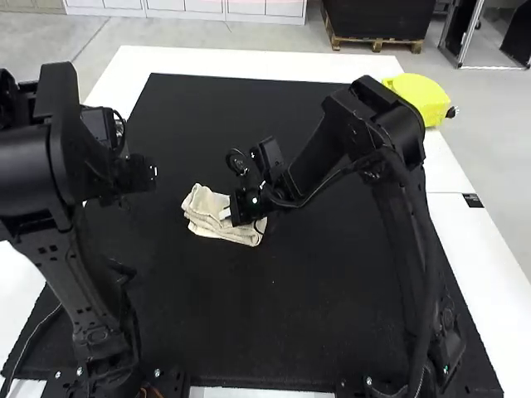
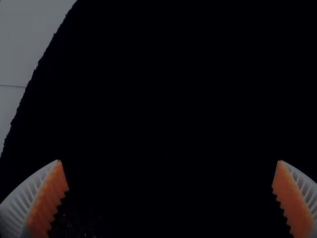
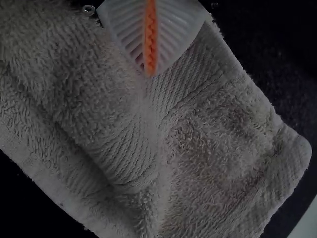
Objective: Fold the towel.
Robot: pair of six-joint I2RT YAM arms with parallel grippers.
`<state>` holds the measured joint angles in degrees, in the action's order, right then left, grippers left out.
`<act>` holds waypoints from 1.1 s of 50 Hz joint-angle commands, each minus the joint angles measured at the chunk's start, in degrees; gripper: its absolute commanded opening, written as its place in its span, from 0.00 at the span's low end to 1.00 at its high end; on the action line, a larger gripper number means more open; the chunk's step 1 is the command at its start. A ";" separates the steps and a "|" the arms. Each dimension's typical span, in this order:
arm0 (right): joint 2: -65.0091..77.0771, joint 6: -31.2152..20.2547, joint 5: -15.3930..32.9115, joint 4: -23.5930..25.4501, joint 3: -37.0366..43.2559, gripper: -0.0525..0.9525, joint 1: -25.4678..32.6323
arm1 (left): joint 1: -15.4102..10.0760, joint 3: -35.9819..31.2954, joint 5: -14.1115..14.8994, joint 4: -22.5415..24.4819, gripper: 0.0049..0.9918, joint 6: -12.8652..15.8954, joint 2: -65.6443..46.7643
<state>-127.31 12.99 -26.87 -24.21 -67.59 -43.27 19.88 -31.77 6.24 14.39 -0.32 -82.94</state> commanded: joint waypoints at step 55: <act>78.53 -0.34 4.46 30.97 -7.99 0.96 36.06 | -22.08 -33.53 -5.54 -23.27 0.98 -7.33 32.57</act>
<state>-56.27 15.11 -23.35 7.62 -79.44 -10.76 -1.52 -64.99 3.57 -10.48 -6.13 -56.27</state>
